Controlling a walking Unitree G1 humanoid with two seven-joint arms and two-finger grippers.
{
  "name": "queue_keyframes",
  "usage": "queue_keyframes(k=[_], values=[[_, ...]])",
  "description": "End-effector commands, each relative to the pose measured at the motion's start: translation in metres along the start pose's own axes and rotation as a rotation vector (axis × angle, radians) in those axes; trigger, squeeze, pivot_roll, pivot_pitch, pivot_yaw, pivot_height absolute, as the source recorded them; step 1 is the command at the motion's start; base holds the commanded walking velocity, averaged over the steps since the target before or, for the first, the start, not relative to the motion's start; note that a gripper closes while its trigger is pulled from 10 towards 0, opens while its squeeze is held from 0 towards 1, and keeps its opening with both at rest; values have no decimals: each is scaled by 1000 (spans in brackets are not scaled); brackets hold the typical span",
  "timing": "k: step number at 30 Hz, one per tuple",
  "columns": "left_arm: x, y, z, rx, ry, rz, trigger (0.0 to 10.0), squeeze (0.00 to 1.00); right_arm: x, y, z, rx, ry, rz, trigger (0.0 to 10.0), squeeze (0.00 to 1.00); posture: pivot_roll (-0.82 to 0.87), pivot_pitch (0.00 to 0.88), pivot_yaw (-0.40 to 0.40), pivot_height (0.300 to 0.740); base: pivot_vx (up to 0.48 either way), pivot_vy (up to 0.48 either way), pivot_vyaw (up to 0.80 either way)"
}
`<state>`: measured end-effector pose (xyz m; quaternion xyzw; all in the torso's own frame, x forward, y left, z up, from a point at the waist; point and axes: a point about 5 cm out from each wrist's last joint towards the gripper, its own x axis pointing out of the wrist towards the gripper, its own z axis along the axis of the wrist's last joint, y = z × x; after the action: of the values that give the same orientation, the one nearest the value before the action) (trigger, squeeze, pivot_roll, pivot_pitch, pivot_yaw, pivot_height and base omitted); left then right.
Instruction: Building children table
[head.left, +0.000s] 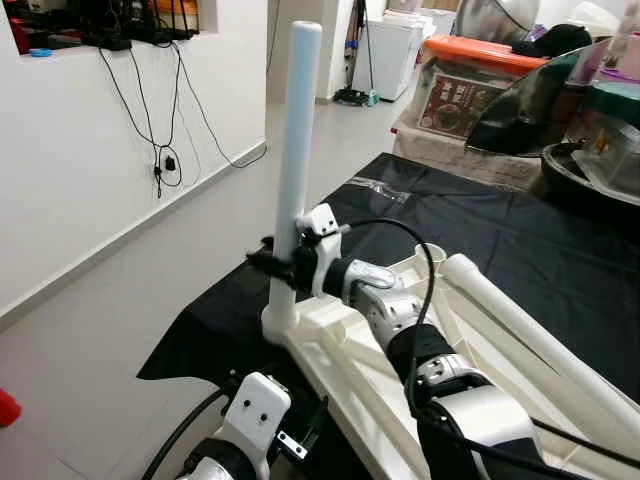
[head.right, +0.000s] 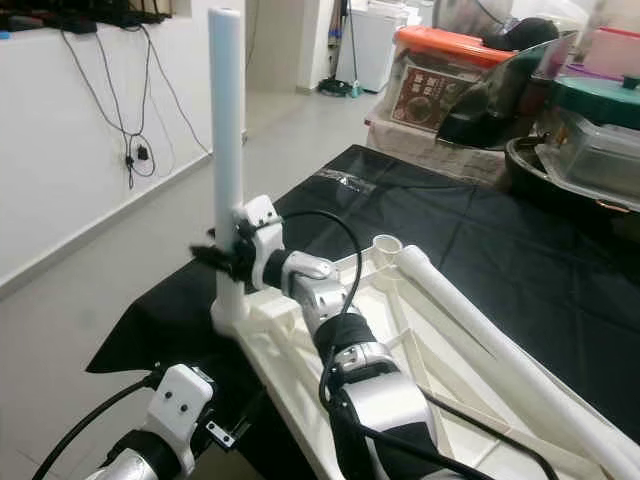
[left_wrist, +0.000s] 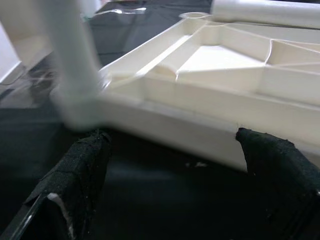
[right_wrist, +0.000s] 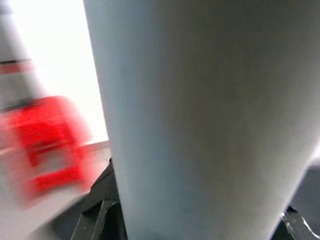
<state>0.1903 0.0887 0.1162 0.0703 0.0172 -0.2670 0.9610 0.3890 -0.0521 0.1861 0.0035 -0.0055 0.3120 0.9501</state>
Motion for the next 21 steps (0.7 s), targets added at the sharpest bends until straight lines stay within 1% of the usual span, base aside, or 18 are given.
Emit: queue_keyframes(k=[1, 2, 3, 4, 5, 6, 7, 8, 9, 12, 15, 19, 21], values=[[-1, -1, -3, -11, 15, -8, 10000, 0, -17, -28, -6, -24, 1, -295, 0, 0, 235, 0, -131, 740, 0, 0, 0], [0, -1, -3, -10, 15, -9, 10000, 0, -30, -37, -11, -17, -13, -483, 0, 0, 236, 0, -133, 740, 0, 0, 0], [0, -1, -3, -10, 15, -9, 10000, 0, -30, -37, -11, -17, -13, -483, 0, 0, 236, 0, -133, 740, 0, 0, 0], [0, 0, -3, -9, 15, -10, 10000, 0, -42, -40, -15, -1, -19, -602, 0, 0, 236, 0, -133, 740, 0, 0, 0], [0, 0, -3, -9, 15, -10, 10000, 0, -42, -40, -15, -1, -19, -602, 0, 0, 236, 0, -133, 740, 0, 0, 0], [0, 0, -3, -8, 16, -9, 10000, 0, -49, -39, -17, 19, -33, -673, 0, 0, 236, 0, -133, 740, 0, 0, 0], [0, 0, -3, -8, 16, -9, 10000, 0, -49, -39, -17, 19, -33, -673, 0, 0, 236, 0, -133, 740, 0, 0, 0], [0, 0, -4, -6, 16, -8, 10000, 0, -60, -34, -15, 40, -75, -793, 0, 0, 237, 0, -133, 740, 0, 0, 0], [0, 0, -4, -6, 16, -8, 10000, 0, -62, -32, -13, 40, -91, -826, 0, 0, 237, 0, -133, 740, 0, 0, 0], [1, 0, -4, -6, 16, -8, 10000, 0, -64, -31, -12, 51, -96, -848, 0, 0, 237, 0, -133, 740, 0, 0, 0], [1, 0, -4, -6, 16, -8, 10000, 0, -68, -26, -9, 74, -88, -907, 0, 0, 234, 0, -134, 740, 0, 0, 0], [1, 0, -5, -6, 17, -8, 10000, 0, -70, -25, -10, 90, -76, -928, 0, 0, 232, 0, -131, 740, 0, 0, 0], [1, 0, -5, -7, 17, -8, 10000, 0, -71, -22, -13, 125, -52, -920, 0, 0, 232, 0, -131, 740, 0, 0, 0]])
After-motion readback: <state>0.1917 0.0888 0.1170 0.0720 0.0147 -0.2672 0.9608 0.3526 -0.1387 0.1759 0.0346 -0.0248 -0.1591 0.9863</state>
